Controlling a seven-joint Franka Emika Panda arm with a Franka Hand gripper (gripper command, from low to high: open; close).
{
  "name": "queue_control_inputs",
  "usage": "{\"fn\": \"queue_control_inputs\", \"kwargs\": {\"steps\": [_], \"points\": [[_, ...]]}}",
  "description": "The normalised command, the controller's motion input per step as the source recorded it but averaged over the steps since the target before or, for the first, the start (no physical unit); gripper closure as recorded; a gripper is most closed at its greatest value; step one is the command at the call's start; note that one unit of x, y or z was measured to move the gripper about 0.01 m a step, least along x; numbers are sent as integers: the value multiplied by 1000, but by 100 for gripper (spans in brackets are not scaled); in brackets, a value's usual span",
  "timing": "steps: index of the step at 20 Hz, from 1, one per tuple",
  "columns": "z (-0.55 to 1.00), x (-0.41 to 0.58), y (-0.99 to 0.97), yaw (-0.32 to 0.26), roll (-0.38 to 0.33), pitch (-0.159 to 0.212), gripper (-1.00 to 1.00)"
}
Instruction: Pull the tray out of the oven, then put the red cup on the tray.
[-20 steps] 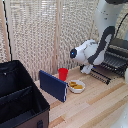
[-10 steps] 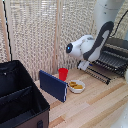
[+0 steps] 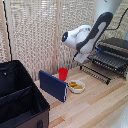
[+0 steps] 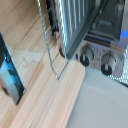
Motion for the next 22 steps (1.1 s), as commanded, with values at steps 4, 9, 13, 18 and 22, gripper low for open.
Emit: {"fn": "queue_control_inputs", "kwargs": {"steps": [4,9,13,18,22], "points": [[414,27,213,-258,157,-34,-100],[270,105,259,-219,231,-13,-100],[151,106,257,-210,287,-1,-100],[13,173,191,-193,332,-20,-100],[-4,294,145,-159,326,-63,-100]]}}
